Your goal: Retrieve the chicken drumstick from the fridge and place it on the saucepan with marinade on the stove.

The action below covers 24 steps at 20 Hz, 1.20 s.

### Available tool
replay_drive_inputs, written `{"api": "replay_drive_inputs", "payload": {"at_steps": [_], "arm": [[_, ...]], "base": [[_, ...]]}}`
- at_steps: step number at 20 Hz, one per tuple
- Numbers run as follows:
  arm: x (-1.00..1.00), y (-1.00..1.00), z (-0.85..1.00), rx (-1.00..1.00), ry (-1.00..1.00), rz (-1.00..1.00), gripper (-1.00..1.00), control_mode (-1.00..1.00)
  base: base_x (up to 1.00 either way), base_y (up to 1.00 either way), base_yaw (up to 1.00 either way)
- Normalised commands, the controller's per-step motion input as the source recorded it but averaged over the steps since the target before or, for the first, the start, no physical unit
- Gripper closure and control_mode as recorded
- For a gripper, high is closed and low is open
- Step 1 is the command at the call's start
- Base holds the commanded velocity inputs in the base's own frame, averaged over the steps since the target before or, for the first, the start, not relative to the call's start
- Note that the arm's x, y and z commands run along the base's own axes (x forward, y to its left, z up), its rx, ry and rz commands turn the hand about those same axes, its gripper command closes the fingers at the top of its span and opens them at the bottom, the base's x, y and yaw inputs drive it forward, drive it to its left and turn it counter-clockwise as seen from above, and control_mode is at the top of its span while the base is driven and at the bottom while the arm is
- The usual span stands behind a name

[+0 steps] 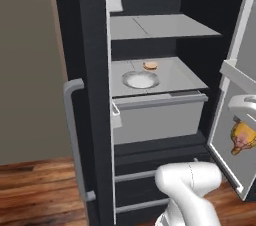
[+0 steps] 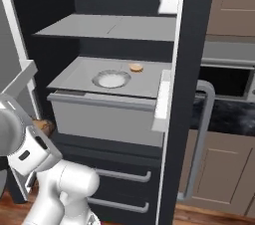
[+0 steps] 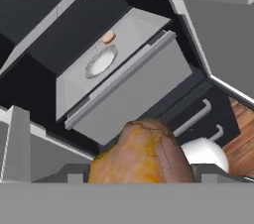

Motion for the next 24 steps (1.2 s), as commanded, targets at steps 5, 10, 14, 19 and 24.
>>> {"api": "replay_drive_inputs", "payload": {"at_steps": [5, 10, 14, 19, 24], "arm": [[0.0, 0.0, 0.0, 0.0, 0.0, 0.0, 1.0, 1.0], [0.0, 0.0, 0.0, 0.0, 0.0, 0.0, 1.0, 1.0], [0.0, 0.0, 0.0, 0.0, 0.0, 0.0, 1.0, 1.0], [0.0, 0.0, 0.0, 0.0, 0.0, 0.0, 1.0, 1.0], [0.0, 0.0, 0.0, 0.0, 0.0, 0.0, 1.0, 1.0]], "base": [[-0.75, 0.0, 0.0], [-0.81, 0.0, 0.0], [-0.74, -0.07, 0.0], [-0.63, -0.4, 0.0], [-0.36, -0.7, 0.0]]}}
